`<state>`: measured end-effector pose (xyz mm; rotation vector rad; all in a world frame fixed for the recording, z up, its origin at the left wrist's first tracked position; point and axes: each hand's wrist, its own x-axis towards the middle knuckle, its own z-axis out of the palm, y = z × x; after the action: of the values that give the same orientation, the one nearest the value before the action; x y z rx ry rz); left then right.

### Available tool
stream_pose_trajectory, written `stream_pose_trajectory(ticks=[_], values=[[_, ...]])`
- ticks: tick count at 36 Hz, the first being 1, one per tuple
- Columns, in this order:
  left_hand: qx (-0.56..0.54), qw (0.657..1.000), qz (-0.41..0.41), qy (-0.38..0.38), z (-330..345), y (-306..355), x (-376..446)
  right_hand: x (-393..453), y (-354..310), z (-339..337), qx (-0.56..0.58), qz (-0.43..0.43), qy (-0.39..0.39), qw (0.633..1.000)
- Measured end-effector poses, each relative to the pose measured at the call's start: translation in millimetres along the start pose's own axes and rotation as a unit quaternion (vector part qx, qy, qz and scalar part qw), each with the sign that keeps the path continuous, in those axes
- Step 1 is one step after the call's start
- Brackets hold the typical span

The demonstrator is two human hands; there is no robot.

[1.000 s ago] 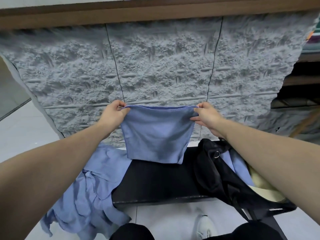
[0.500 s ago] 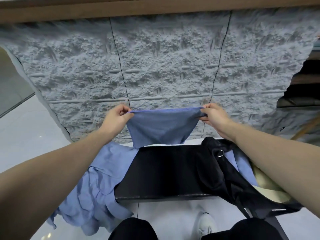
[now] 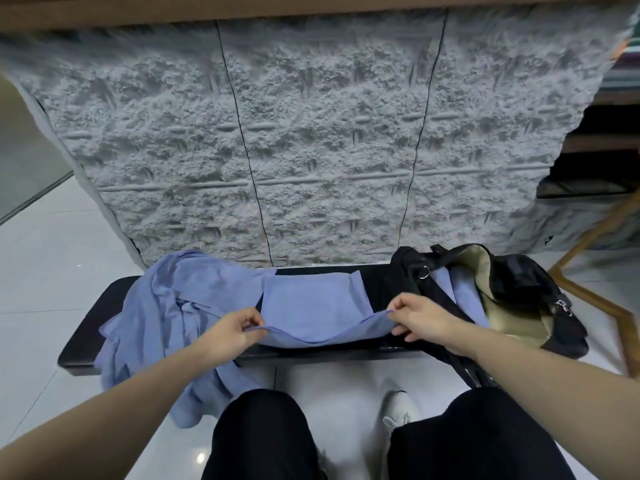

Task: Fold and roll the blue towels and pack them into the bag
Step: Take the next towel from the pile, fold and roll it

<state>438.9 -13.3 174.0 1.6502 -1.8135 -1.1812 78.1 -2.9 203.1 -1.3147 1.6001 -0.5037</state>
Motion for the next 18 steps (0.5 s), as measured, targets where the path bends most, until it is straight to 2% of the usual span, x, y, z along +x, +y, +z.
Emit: stream_pose_trajectory(ticks=[5,18], values=[[0.016,0.999,-0.021,0.019,11,-13,-10,-5,20,9,-0.017,0.01,-0.013,1.0],[0.028,0.994,-0.023,0.102,29,-10,21,34,24,23,-0.065,-0.003,0.075,0.995]])
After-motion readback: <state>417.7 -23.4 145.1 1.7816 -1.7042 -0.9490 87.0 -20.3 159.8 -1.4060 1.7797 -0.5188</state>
